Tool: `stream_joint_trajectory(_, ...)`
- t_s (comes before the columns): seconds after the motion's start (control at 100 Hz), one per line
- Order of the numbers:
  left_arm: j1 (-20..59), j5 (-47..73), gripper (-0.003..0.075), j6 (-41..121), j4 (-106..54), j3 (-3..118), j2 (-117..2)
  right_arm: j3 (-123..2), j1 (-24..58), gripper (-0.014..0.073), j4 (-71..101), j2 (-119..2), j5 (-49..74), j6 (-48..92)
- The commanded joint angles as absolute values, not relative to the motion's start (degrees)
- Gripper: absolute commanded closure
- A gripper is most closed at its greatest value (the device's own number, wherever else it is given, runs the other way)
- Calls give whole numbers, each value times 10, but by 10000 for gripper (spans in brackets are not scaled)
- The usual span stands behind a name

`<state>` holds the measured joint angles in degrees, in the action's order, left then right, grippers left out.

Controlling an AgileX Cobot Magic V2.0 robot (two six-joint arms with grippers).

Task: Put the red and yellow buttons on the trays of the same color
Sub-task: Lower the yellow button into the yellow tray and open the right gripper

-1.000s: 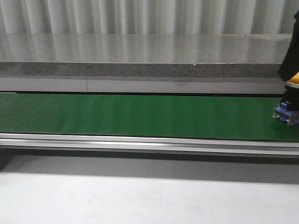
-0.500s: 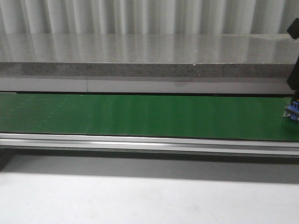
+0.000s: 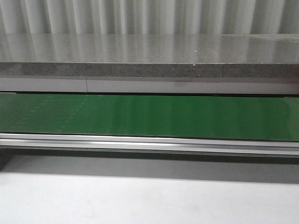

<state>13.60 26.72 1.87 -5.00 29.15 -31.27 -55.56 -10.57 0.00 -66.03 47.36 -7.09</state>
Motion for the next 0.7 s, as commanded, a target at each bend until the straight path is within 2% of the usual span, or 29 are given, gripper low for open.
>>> stream_joint_trajectory(0.0,142,226,741,18,-56,307,-314,-558,-132,461,-35,-620,467,-107)
stream_joint_trajectory(0.27,142,226,741,18,-56,307,-314,-454,-260,461,-37,-542,446,-117)
stream_joint_trajectory(0.69,142,225,741,18,-56,307,-314,-394,-372,461,-36,-598,365,-137)
